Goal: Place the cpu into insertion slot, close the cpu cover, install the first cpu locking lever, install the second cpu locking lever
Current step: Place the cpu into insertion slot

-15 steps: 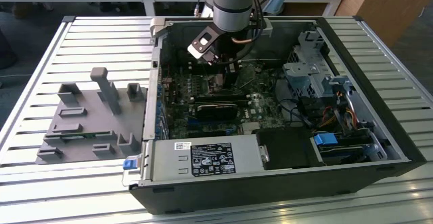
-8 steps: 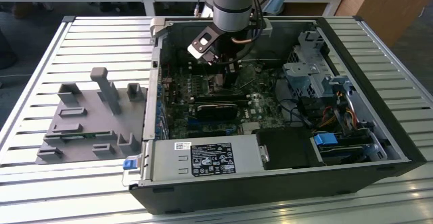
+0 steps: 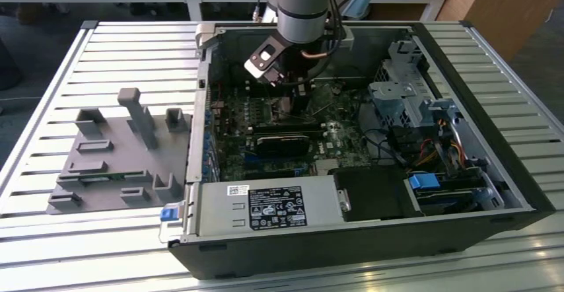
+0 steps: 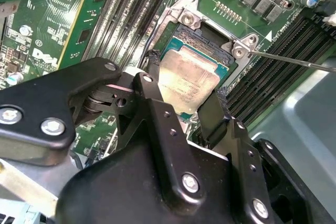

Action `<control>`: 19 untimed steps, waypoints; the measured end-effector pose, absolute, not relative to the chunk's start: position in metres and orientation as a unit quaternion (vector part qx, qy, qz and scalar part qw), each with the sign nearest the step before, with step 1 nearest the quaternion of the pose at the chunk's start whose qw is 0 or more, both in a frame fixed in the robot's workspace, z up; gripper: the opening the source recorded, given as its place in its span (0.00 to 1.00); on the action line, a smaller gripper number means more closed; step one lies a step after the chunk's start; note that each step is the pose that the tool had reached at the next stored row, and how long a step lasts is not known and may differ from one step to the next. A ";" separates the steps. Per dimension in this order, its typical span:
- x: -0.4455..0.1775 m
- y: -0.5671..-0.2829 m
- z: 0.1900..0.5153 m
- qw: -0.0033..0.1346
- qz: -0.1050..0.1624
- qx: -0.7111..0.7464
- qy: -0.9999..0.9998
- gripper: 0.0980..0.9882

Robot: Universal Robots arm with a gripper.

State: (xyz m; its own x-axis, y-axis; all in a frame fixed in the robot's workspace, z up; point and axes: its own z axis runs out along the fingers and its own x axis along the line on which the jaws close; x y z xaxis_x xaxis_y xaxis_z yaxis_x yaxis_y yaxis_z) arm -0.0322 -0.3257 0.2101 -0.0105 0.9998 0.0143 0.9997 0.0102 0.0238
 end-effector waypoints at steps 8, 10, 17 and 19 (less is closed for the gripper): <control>-0.033 -0.326 0.204 0.003 0.014 0.703 0.711 0.50; -0.034 -0.326 0.203 0.003 0.013 0.703 0.711 0.50; -0.035 -0.324 0.199 0.003 0.013 0.704 0.710 0.50; -0.035 -0.323 0.198 0.003 0.013 0.704 0.710 0.50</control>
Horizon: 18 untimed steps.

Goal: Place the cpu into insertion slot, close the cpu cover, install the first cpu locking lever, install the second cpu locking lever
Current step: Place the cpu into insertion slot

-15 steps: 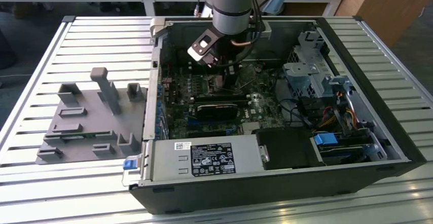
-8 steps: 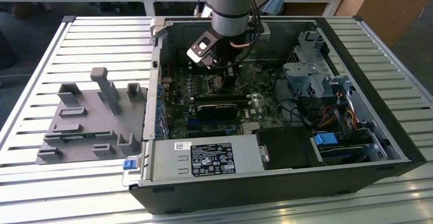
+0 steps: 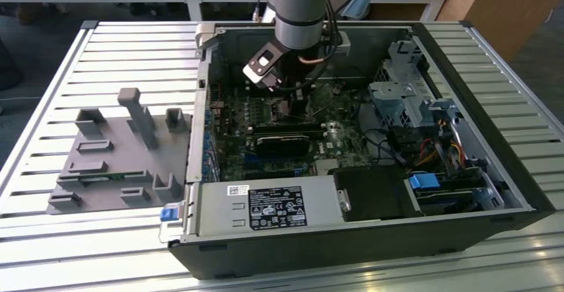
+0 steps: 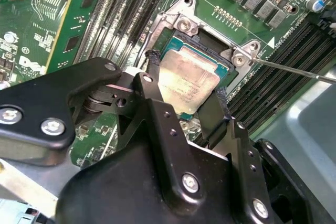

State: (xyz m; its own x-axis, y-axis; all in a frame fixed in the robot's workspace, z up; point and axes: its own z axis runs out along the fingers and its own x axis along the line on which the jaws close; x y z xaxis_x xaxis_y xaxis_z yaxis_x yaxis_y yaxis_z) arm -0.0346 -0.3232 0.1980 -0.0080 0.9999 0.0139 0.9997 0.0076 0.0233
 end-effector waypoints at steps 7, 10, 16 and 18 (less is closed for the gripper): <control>-0.035 -0.322 0.193 0.003 0.013 0.705 0.710 0.50; -0.035 -0.322 0.193 0.003 0.013 0.705 0.710 0.50; -0.035 -0.322 0.193 0.003 0.013 0.705 0.709 0.50; -0.035 -0.322 0.193 0.003 0.013 0.705 0.709 0.50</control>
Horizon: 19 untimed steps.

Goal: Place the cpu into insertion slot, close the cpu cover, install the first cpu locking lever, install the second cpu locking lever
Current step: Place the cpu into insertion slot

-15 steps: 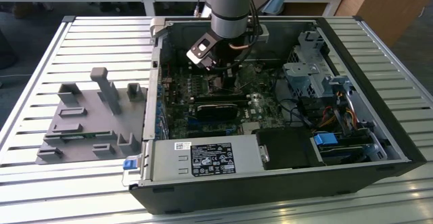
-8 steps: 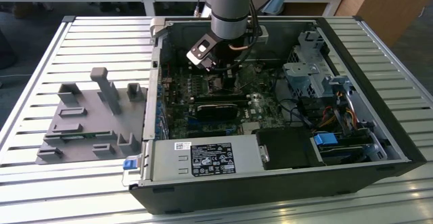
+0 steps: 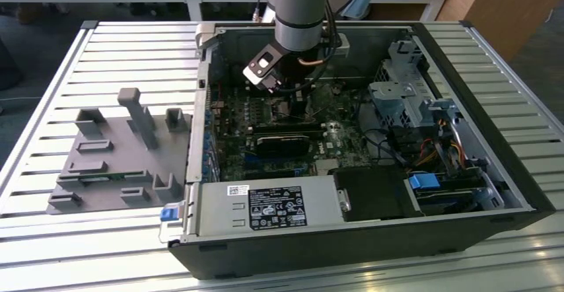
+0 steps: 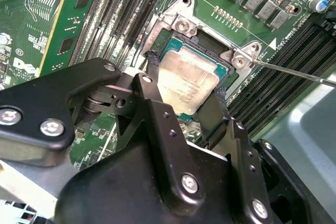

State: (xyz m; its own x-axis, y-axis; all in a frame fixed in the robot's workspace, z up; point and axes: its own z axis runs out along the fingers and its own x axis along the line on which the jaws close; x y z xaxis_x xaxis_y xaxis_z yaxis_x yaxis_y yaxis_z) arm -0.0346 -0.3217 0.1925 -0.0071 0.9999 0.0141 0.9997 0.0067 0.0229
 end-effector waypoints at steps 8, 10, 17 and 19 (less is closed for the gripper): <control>-0.035 -0.322 0.193 0.003 0.013 0.705 0.709 0.50; -0.035 -0.322 0.193 0.003 0.013 0.705 0.709 0.50; -0.035 -0.322 0.193 0.003 0.013 0.705 0.709 0.51; -0.035 -0.322 0.193 0.003 0.013 0.705 0.709 0.58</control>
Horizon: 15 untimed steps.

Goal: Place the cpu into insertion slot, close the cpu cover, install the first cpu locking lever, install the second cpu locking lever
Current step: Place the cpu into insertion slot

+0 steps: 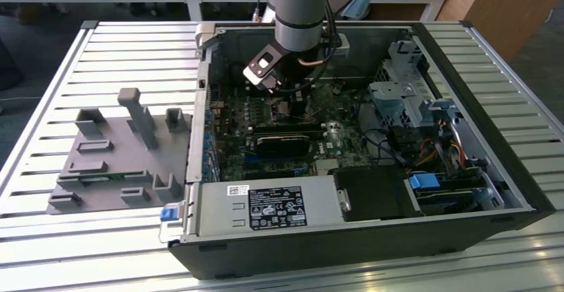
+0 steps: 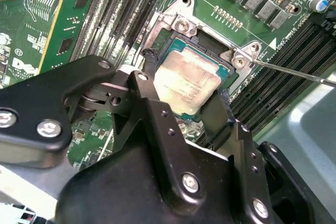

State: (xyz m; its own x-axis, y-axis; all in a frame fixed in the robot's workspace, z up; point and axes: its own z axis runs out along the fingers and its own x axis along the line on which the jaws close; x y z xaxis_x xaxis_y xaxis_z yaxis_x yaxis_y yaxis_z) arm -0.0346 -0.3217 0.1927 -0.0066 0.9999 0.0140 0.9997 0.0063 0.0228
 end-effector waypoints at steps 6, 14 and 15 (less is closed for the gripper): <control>-0.035 -0.322 0.197 0.003 0.013 0.705 0.709 0.58; -0.035 -0.322 0.211 0.002 0.012 0.705 0.709 0.49; -0.035 -0.322 0.212 0.001 0.012 0.705 0.709 0.42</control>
